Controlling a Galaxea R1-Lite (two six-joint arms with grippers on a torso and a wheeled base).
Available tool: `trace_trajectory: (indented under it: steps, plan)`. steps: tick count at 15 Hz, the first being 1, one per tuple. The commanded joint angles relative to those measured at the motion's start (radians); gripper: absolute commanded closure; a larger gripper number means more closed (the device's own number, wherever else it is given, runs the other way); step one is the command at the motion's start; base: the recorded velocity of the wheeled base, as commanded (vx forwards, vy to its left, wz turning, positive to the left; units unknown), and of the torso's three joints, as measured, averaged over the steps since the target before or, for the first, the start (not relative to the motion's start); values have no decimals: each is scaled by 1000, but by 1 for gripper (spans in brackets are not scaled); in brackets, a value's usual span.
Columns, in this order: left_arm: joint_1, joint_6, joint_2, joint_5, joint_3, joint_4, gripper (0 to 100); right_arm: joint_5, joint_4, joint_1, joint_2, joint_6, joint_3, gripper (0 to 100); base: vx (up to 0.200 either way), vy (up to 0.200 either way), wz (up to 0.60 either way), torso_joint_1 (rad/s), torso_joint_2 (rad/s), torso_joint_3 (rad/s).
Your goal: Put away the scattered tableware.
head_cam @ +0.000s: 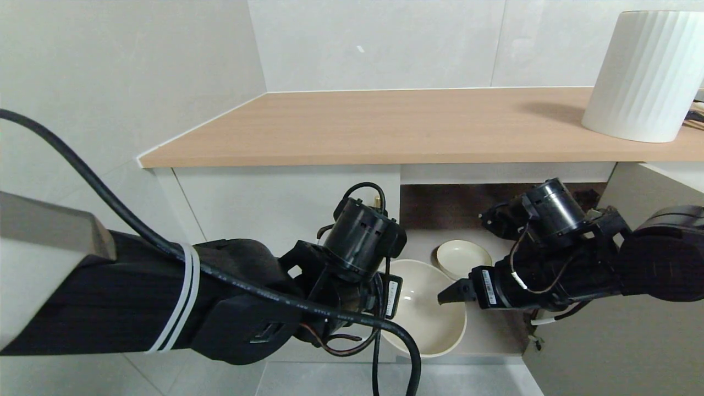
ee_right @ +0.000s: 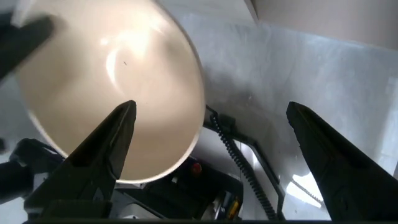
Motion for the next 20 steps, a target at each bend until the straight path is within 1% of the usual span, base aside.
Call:
trace_trajectory:
  steps: [1, 3, 4, 15, 16, 18, 20]
  plan:
    - [-4, 0, -3, 1, 2, 0, 100, 1, 1, 1, 26, 1, -1, 0, 0, 0, 0, 0, 0, 0]
    - [-7, -2, -4, 1, 2, 0, 100, 1, -1, 1, 33, 2, -2, 0, 0, 0, 0, 0, 0, 0]
    - [-9, -2, -1, 1, 2, 0, 100, -1, -2, 11, 44, 5, -4, 100, 0, 0, 0, 0, 0, 0]
    - [-20, -2, 15, 2, 2, 0, 100, -2, -9, 31, 43, 7, -4, 100, 0, 0, 0, 0, 0, 0]
    - [-18, -5, 14, 1, 2, -1, 0, -2, -9, 31, 43, 5, -2, 100, 0, 0, 0, 0, 0, 0]
    - [-18, -9, 5, 2, 2, -1, 0, -5, -9, 31, 43, 5, -1, 100, 0, 0, 0, 0, 0, 0]
    - [-12, -11, -17, 21, 2, -1, 0, -42, -9, 16, 52, 5, -2, 100, 0, 0, 0, 0, 0, 0]
